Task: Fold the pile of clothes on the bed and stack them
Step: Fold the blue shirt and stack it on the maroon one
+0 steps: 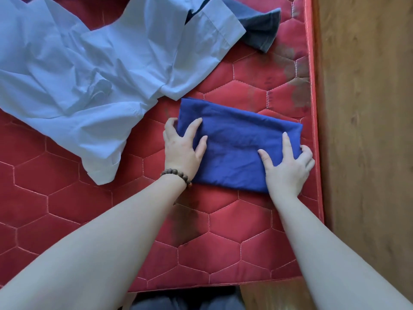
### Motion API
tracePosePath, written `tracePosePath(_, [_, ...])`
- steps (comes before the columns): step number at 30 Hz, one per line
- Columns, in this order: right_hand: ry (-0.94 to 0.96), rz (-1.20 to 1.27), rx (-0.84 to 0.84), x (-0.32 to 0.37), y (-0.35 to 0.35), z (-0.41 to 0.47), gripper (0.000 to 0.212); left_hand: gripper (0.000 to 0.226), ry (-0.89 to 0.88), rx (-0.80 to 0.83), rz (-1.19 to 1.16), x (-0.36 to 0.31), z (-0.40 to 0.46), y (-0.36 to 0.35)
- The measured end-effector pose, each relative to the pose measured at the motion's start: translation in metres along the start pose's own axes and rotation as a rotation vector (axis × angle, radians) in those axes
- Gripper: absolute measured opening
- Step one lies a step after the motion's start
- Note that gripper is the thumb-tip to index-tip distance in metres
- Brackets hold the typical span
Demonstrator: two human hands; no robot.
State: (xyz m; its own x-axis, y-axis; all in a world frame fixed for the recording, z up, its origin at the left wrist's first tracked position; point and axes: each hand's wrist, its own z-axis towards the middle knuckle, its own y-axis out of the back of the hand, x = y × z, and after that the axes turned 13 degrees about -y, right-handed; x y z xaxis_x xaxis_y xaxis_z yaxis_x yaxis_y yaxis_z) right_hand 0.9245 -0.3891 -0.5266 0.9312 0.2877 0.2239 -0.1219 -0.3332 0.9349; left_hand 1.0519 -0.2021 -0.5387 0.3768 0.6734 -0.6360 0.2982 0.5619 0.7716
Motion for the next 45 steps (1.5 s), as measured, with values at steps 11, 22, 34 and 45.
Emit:
tracePosePath(11, [-0.047, 0.194, 0.328, -0.002, 0.026, -0.007, 0.061, 0.041, 0.132, 0.153, -0.105, -0.001, -0.026, 0.03])
tracePosePath(22, [0.359, 0.144, 0.377, 0.049, 0.018, -0.101, 0.056, 0.053, 0.403, -0.028, -0.006, 0.031, -0.141, 0.122])
tracePosePath(34, [0.653, -0.006, 0.515, 0.177, -0.045, -0.29, 0.057, 0.054, 0.693, -0.273, -0.001, 0.157, -0.274, 0.249])
tracePosePath(45, [0.992, -0.123, 0.636, 0.316, -0.165, -0.536, 0.051, 0.051, 0.943, -0.51, 0.119, 0.333, -0.423, 0.395])
